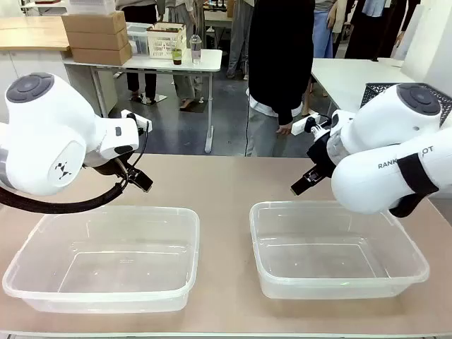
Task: Sort the waste into each basket.
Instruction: Pick up the Organizing box on the left side of the table and lift it.
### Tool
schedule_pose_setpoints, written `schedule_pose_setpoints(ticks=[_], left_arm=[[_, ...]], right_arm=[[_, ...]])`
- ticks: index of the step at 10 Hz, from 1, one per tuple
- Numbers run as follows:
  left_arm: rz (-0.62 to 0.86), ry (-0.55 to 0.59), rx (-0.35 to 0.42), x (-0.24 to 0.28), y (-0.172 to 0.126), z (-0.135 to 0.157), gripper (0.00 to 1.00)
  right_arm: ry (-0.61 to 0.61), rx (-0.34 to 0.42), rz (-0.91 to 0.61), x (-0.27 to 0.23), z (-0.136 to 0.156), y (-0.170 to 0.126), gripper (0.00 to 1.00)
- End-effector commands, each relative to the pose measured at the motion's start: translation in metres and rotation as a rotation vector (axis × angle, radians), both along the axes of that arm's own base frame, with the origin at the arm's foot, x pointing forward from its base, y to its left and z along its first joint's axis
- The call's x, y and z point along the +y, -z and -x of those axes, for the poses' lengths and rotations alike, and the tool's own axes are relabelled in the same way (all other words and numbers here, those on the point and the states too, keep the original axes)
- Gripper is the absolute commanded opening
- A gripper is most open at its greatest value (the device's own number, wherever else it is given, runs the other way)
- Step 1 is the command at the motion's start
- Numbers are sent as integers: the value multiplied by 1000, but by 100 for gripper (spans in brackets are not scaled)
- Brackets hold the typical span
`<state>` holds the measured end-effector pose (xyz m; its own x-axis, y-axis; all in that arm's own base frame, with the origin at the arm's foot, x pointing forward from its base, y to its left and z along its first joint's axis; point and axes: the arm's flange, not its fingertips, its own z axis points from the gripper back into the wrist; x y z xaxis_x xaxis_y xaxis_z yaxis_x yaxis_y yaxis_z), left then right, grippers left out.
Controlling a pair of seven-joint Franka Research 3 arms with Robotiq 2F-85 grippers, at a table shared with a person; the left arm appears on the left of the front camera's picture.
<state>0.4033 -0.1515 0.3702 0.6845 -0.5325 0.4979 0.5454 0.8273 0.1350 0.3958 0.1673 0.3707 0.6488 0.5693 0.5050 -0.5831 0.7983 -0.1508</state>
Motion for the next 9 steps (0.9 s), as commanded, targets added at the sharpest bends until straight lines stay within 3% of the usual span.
schedule_pose_setpoints(ticks=[1, 9], left_arm=[[0, 0, 0, 0, 0, 0, 100], [0, 0, 0, 0, 0, 0, 100]], right_arm=[[0, 0, 0, 0, 0, 0, 100], [0, 0, 0, 0, 0, 0, 100]])
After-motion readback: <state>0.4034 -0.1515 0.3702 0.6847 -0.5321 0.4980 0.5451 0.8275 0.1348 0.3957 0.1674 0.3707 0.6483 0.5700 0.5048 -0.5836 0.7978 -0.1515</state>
